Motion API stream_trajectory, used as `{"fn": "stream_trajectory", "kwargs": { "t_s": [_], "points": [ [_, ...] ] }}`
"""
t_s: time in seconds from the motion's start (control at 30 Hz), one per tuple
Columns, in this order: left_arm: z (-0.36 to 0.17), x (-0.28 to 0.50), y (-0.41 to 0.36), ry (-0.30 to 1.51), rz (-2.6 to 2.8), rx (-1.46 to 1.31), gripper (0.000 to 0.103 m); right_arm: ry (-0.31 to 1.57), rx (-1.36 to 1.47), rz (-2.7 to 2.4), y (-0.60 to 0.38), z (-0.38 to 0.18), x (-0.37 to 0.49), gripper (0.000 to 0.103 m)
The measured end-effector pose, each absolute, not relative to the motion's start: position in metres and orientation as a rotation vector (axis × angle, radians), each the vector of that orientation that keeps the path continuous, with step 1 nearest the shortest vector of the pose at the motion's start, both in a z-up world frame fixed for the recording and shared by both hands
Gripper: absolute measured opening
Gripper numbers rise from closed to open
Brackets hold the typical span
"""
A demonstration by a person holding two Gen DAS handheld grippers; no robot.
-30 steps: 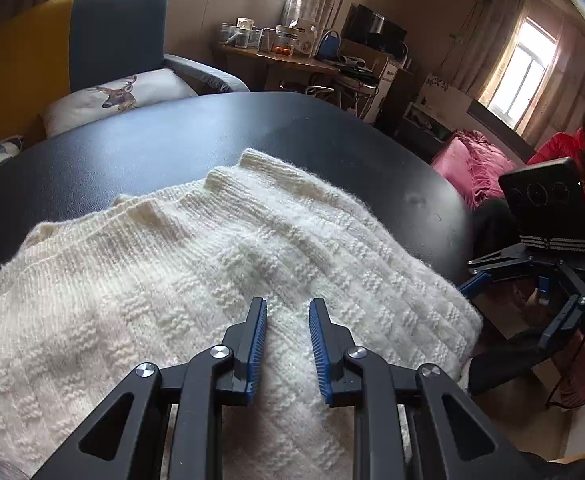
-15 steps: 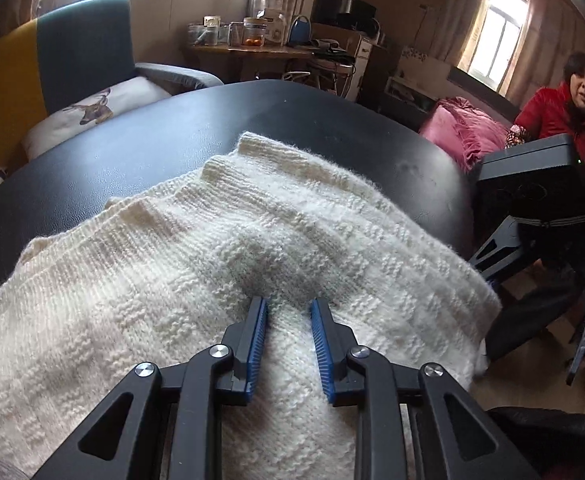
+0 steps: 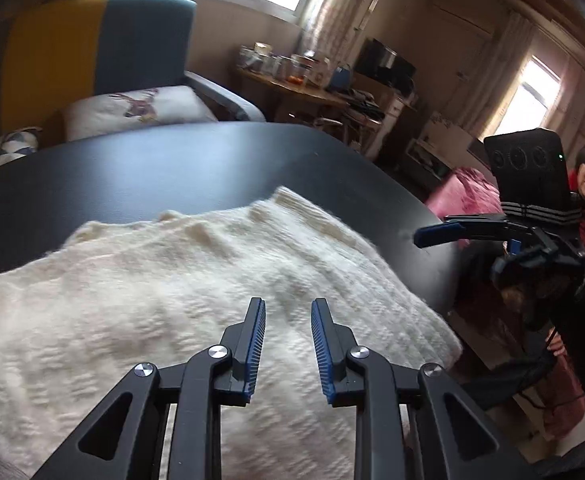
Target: Fold clothes
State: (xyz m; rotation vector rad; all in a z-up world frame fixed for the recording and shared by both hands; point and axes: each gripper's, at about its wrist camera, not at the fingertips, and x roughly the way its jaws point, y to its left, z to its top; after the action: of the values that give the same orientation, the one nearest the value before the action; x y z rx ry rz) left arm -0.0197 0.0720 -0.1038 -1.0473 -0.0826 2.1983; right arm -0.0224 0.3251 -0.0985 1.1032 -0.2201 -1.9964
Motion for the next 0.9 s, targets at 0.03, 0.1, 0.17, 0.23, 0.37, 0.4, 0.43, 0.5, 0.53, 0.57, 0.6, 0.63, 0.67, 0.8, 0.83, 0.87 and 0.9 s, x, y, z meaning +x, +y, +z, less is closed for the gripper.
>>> {"fn": "stream_trajectory", "kwargs": {
  "t_s": [0.03,0.1,0.17,0.23,0.37,0.4,0.43,0.5,0.53,0.57,0.6,0.63,0.67,0.8,0.83,0.87,0.9],
  "points": [
    [-0.105,-0.022,0.065,-0.085,2.238,-1.053,0.024,-0.226,1.117,-2.008,0.316,-0.103,-0.029,0.1],
    [-0.11,-0.028,0.053,-0.075,2.329,-1.081,0.024,-0.202,1.178,-2.056,0.299,-0.116,-0.045,0.1],
    [-0.13,-0.046,0.04,-0.078,2.384,-1.195,0.024,-0.084,1.301,-2.147,0.284,-0.14,-0.054,0.098],
    [-0.145,-0.059,0.026,-0.183,2.375,-1.237,0.022,0.095,1.3,-2.229,0.278,-0.157,-0.048,0.098],
    [-0.14,-0.058,0.029,-0.162,2.363,-1.214,0.022,0.11,1.306,-2.298,0.275,-0.16,-0.038,0.098],
    [-0.137,-0.056,0.026,-0.178,2.348,-1.204,0.022,0.114,1.309,-2.306,0.273,-0.16,-0.037,0.098],
    [-0.133,-0.053,0.021,-0.197,2.332,-1.195,0.022,0.113,1.31,-2.315,0.272,-0.16,-0.037,0.099],
    [-0.125,-0.042,-0.004,-0.305,2.314,-1.17,0.023,0.116,1.307,-2.34,0.268,-0.157,-0.036,0.099],
    [-0.12,-0.035,-0.022,-0.377,2.307,-1.149,0.024,0.122,1.303,-2.359,0.266,-0.154,-0.035,0.099],
    [-0.115,-0.028,-0.037,-0.432,2.313,-1.127,0.024,0.131,1.294,-2.387,0.263,-0.151,-0.032,0.099],
    [-0.11,-0.017,-0.064,-0.498,2.328,-1.104,0.025,0.126,1.269,-2.41,0.259,-0.145,-0.029,0.099],
    [-0.106,-0.008,-0.084,-0.537,2.351,-1.095,0.026,0.099,1.229,-2.417,0.254,-0.138,-0.026,0.1],
    [-0.103,0.0,-0.104,-0.571,2.374,-1.087,0.027,0.073,1.188,-2.423,0.249,-0.131,-0.023,0.101],
    [-0.111,0.024,-0.192,-0.725,2.47,-1.136,0.032,-0.025,1.078,-2.424,0.225,-0.112,-0.012,0.103],
    [-0.117,0.025,-0.207,-0.771,2.465,-1.161,0.032,-0.035,1.086,-2.419,0.216,-0.114,-0.01,0.103],
    [-0.123,0.027,-0.22,-0.816,2.458,-1.185,0.032,-0.03,1.112,-2.419,0.209,-0.119,-0.01,0.103],
    [-0.129,0.027,-0.231,-0.853,2.444,-1.201,0.033,-0.021,1.143,-2.42,0.203,-0.125,-0.009,0.103]
  ]
}}
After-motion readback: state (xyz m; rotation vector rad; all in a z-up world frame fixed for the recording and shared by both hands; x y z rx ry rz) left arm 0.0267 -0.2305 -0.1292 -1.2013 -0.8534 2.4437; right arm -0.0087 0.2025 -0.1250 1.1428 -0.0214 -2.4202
